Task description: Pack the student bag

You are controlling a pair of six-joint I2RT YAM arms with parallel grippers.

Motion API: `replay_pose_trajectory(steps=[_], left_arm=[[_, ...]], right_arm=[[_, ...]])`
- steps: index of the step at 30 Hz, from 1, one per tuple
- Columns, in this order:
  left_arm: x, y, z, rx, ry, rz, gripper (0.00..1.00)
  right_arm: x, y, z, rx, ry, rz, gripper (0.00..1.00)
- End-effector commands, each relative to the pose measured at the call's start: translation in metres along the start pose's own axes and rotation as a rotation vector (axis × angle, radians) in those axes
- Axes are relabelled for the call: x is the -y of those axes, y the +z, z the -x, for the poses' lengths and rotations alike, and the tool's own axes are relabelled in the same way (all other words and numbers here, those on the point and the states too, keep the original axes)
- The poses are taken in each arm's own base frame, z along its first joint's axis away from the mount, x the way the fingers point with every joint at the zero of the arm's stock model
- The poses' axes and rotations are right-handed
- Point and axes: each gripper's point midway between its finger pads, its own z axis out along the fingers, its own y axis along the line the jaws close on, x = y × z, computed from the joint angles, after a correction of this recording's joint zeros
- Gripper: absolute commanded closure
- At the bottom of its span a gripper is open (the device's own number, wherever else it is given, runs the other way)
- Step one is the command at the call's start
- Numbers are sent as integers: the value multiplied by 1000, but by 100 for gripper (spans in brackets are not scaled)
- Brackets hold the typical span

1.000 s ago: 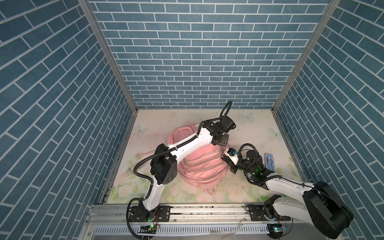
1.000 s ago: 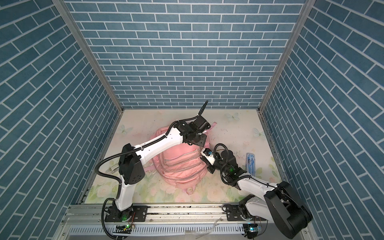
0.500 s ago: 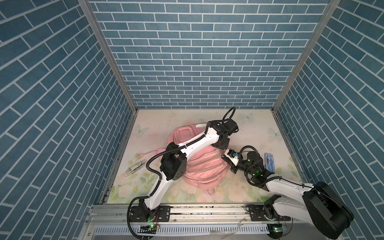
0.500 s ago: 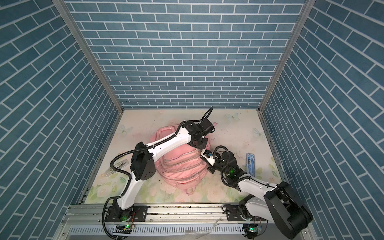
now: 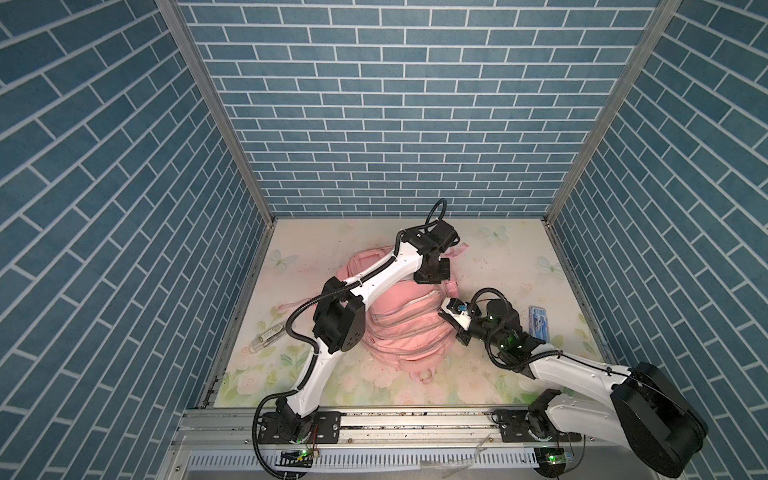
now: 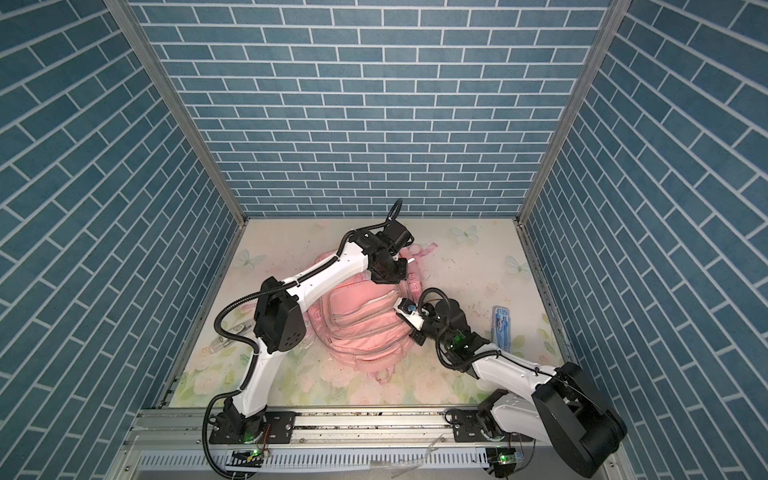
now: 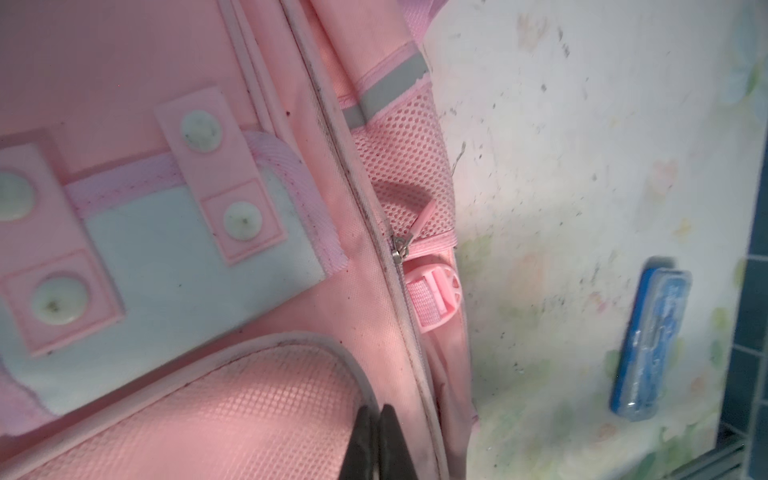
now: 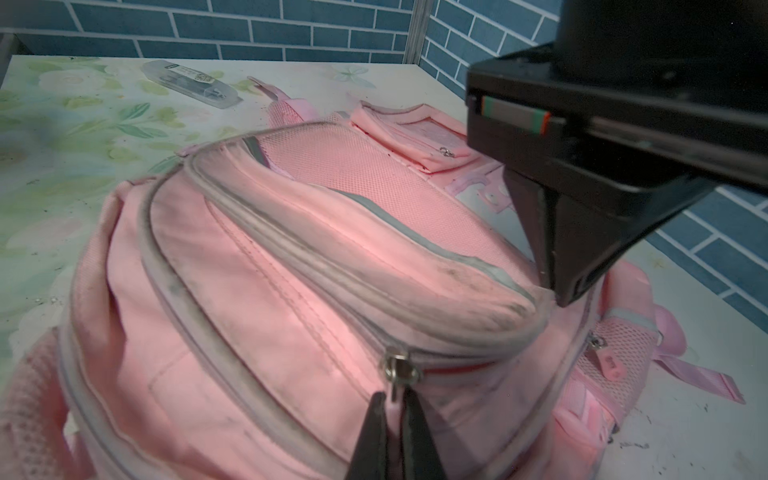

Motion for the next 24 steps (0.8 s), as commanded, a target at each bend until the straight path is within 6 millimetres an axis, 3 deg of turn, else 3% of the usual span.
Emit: replay_pose_trajectory(steps=[1,12,19,22,24], left_arm=[[34,-35,70,238,-123,-208,100],[17,-47,133,358,-348,-328,100],[-17,-61,164,437,-437,-291,100],[-32,-64,174,465,-461,-273,100],[-28,-64,178,470,-427,-296,100]], right_arm=[[-32,12,5,-14,-74,139,100],[-51,35,19,28,-33,227,100],[-50,13,31,95,-66,212,100],[-41,1,26,94,-50,194,100],[-34,-5,22,83,-26,175,100]])
